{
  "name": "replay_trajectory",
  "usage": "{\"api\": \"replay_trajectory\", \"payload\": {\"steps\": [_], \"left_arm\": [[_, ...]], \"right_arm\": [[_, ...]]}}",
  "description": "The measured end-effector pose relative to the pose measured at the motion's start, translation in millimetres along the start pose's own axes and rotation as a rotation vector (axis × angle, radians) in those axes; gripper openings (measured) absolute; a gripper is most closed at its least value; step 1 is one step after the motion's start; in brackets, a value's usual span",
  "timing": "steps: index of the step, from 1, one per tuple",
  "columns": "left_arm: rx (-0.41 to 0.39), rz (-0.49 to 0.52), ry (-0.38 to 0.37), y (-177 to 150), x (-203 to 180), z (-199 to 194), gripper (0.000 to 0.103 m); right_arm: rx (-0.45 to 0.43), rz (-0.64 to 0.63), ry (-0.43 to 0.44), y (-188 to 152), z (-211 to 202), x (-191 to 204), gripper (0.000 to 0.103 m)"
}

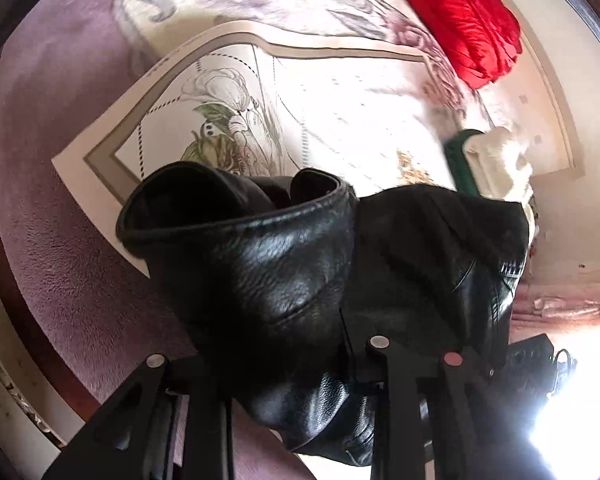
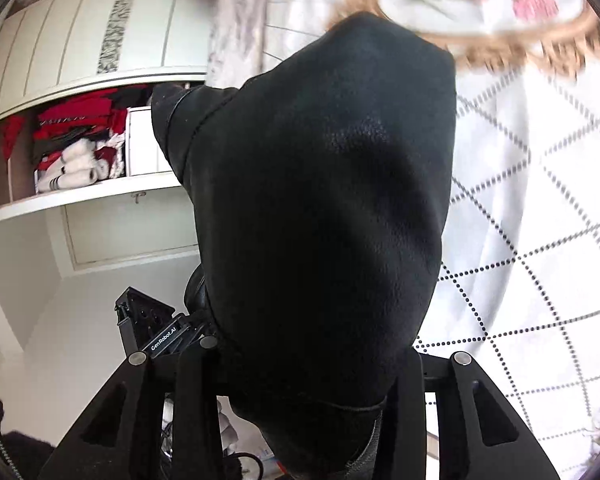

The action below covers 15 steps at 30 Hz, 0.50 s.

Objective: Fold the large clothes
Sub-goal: 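Carry the jacket bundle with both grippers onto the white and green garment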

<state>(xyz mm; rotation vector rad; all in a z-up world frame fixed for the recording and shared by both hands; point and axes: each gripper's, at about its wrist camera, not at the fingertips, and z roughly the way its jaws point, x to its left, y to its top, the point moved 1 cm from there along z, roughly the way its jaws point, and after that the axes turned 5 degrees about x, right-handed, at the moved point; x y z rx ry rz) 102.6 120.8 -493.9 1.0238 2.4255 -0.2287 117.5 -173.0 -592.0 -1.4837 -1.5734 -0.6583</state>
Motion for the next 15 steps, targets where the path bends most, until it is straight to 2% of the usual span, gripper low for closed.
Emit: {"api": "replay_trajectory", "payload": {"steps": [5, 12, 15], "left_arm": [[0.037, -0.045, 0.013, -9, 4, -16, 0.024], [0.102, -0.129, 0.141, -28, 63, -5, 0.024], [0.098, -0.164, 0.162, -36, 81, -10, 0.024]], "right_arm": [[0.027, -0.011, -0.023, -10, -25, 23, 0.041], [0.144, 0.085, -0.028, -56, 43, -20, 0.041], [0.18, 0.104, 0.0, -70, 59, -30, 0.041]]}}
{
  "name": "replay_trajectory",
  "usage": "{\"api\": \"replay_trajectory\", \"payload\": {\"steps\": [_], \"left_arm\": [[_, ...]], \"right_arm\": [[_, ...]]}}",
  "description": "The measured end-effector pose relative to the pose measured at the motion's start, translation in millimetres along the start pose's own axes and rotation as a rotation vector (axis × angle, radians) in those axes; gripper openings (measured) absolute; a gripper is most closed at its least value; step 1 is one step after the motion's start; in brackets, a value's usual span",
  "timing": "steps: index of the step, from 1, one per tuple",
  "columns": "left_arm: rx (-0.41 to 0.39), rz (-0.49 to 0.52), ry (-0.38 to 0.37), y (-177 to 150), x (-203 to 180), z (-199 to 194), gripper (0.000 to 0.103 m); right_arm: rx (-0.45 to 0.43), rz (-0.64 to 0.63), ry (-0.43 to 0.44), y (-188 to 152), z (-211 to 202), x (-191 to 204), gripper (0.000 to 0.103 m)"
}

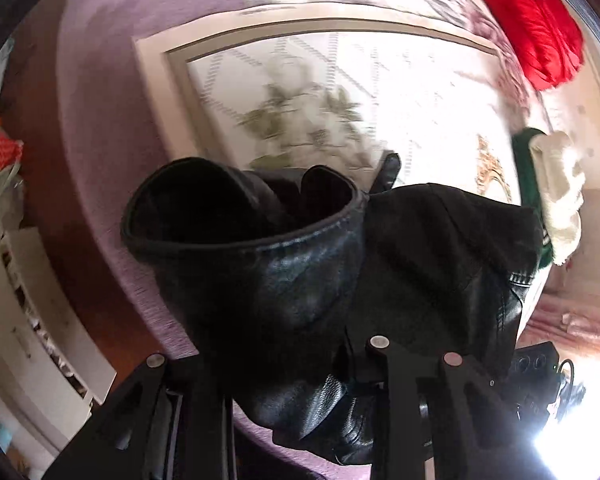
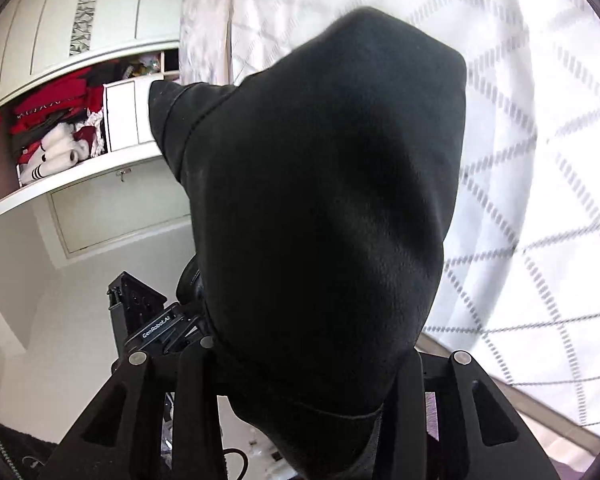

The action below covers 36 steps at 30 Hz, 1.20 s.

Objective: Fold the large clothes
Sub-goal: 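Carry the jacket bundle with both grippers onto the white and green garment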

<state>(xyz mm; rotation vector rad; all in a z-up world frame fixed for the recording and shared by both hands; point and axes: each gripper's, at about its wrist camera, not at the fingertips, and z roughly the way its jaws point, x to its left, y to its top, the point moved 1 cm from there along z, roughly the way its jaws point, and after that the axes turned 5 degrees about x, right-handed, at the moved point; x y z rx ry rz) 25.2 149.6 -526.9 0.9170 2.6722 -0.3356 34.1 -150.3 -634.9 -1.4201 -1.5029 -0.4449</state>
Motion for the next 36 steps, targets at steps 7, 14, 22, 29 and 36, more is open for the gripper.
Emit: {"api": "replay_trajectory", "payload": {"steps": [7, 14, 22, 29, 36], "left_arm": [[-0.082, 0.068, -0.003, -2, -38, -42, 0.024], [-0.157, 0.209, -0.11, 15, -145, -86, 0.024], [-0.261, 0.375, -0.313, 71, -343, -112, 0.024], [-0.311, 0.492, -0.436, 134, -511, -80, 0.024], [-0.236, 0.541, -0.37, 187, -606, 65, 0.024]], "right_arm": [[-0.007, -0.024, 0.035, -9, 0, 7, 0.041], [-0.139, -0.102, 0.074, 4, -98, 56, 0.04], [-0.385, -0.234, 0.094, 69, -267, 129, 0.04], [-0.502, -0.343, 0.025, 183, -411, 158, 0.04], [-0.365, -0.285, -0.043, 364, -470, 75, 0.04]]}}
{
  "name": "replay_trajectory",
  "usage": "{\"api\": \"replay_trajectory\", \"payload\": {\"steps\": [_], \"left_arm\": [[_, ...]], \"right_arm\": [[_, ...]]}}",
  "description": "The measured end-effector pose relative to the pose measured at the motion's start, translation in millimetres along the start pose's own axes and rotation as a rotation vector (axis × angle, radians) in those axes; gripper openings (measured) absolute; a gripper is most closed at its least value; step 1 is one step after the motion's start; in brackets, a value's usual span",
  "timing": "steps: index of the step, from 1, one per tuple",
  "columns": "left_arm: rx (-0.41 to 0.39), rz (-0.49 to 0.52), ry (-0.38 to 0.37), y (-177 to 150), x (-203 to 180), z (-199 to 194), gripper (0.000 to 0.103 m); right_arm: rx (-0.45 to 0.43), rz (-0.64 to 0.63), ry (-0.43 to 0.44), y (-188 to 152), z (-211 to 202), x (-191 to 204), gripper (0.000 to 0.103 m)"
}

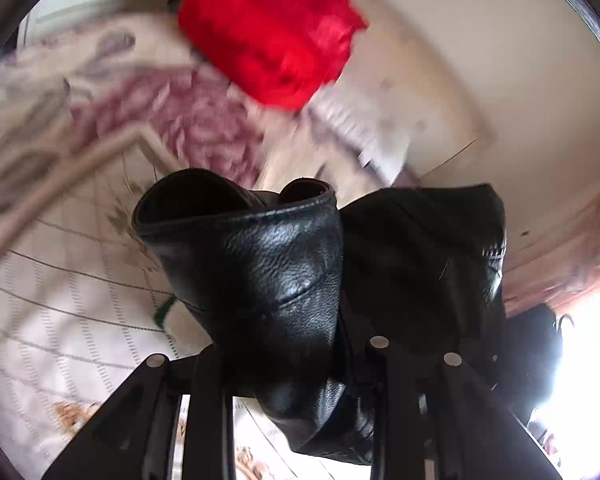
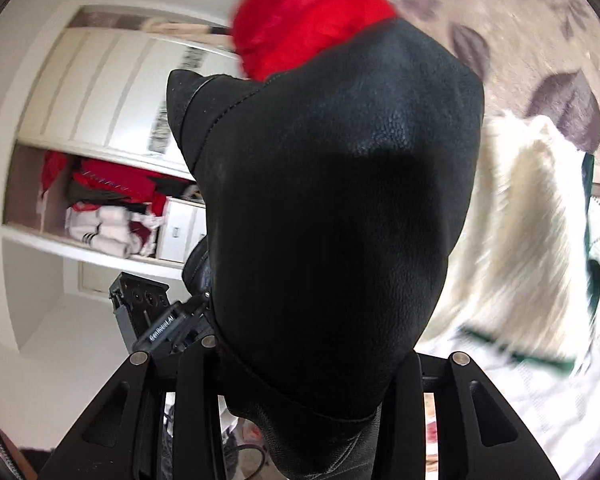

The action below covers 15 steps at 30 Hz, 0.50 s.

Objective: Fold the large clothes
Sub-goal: 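Carry the jacket bundle with both grippers onto the white and green garment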

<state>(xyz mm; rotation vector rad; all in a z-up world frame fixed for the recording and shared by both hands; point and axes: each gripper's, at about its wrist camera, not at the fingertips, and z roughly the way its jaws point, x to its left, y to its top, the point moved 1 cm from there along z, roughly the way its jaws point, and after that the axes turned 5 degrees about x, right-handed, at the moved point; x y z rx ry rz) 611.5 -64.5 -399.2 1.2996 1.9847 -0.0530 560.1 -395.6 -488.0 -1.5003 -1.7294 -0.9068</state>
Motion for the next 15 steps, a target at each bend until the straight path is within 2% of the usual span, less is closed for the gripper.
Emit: {"api": "replay_trajectory", "payload": {"steps": [2, 4, 6, 7, 9, 11, 12, 15], "left_arm": [[0.073, -0.002, 0.041, -5, 16, 56, 0.024], [0.125, 0.021, 0.049, -17, 24, 88, 0.039], [0.136, 0.063, 0.046, -24, 27, 102, 0.057], [0.141, 0.077, 0.028, -26, 28, 102, 0.062], [0.161, 0.073, 0.012, -24, 30, 101, 0.065], [0.176, 0.077, 0.053, -19, 27, 100, 0.081], [0.177, 0.082, 0.103, -16, 25, 96, 0.096], [0.151, 0.116, 0.182, -12, 15, 80, 0.098]], "right_arm": [[0.043, 0.055, 0.002, 26, 13, -55, 0.04], [0.038, 0.1, -0.035, 38, 19, -90, 0.047], [0.039, 0.152, -0.066, 46, 21, -111, 0.059], [0.055, 0.174, -0.091, 45, 21, -121, 0.069], [0.071, 0.193, -0.096, 43, 11, -131, 0.075], [0.052, 0.191, -0.133, 37, 6, -126, 0.078], [0.039, 0.189, -0.161, 33, 2, -126, 0.081], [-0.033, 0.188, -0.304, 16, -5, -105, 0.087]]}}
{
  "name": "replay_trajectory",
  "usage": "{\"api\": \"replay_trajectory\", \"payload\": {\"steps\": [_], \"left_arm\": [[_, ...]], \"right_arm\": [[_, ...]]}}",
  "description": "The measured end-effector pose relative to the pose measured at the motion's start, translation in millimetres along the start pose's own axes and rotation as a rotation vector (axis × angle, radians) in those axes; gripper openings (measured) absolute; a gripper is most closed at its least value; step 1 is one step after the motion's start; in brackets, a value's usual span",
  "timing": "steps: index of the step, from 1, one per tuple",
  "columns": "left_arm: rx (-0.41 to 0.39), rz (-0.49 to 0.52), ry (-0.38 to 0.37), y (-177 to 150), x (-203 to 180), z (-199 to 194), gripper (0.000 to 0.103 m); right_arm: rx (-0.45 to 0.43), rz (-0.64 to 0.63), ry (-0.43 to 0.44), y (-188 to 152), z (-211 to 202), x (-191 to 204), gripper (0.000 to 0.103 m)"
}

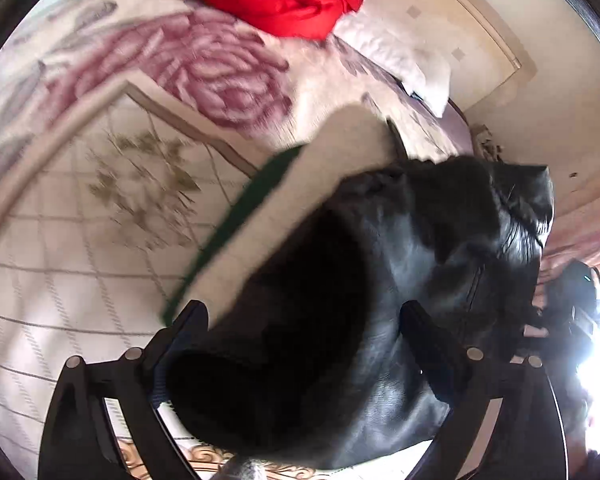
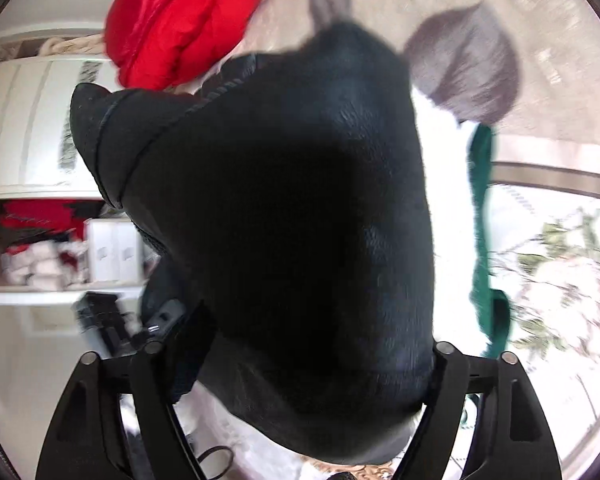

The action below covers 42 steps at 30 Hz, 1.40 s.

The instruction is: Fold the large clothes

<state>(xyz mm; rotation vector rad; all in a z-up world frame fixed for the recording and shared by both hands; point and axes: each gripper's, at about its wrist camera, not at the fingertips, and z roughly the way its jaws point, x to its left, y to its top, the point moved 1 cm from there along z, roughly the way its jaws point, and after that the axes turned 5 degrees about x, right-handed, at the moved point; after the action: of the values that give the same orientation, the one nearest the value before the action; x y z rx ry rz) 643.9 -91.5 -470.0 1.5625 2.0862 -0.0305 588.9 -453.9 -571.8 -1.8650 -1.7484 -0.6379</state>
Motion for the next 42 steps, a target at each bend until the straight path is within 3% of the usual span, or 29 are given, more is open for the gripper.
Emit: {"api": "replay_trajectory", "payload": {"steps": [1, 3, 6, 8, 11, 15, 20, 28, 35, 42], "left_arm": [[-0.02, 0.023, 0.033, 2, -4, -10, 0.098], [-0.07, 0.067, 0.089, 6, -11, -27, 0.098], [-0.175, 0.157, 0.203, 3, -24, -59, 0.098], [-0.229, 0.228, 0.273, -6, -33, -79, 0.098], [-0.22, 0.314, 0.309, -28, -42, -107, 0.1], [-0.179, 0.353, 0.31, -62, -41, -155, 0.1], [-0.164, 0.384, 0.292, -104, -39, -246, 0.1], [-0.176, 0.512, 0.24, -170, -55, -398, 0.1], [-0.245, 0.544, 0.232, -225, -60, -502, 0.1], [-0.326, 0.547, 0.241, -258, -61, -565, 0.1]], "right_arm": [[-0.04, -0.02, -0.068, -8, -7, 7, 0.088], [-0.134, -0.062, -0.232, -30, -21, 24, 0.101], [-0.275, -0.117, -0.539, -76, -34, 62, 0.102], [-0.329, -0.134, -0.645, -112, -35, 83, 0.102], [-0.424, -0.15, -0.766, -174, -38, 125, 0.102], [-0.499, -0.086, -0.774, -247, -51, 209, 0.102], [-0.594, -0.012, -0.789, -342, -90, 315, 0.102], [-0.729, 0.005, -0.864, -503, -178, 447, 0.102], [-0.825, 0.005, -0.858, -618, -234, 533, 0.102], [-0.905, -0.034, -0.865, -692, -275, 581, 0.102]]}}
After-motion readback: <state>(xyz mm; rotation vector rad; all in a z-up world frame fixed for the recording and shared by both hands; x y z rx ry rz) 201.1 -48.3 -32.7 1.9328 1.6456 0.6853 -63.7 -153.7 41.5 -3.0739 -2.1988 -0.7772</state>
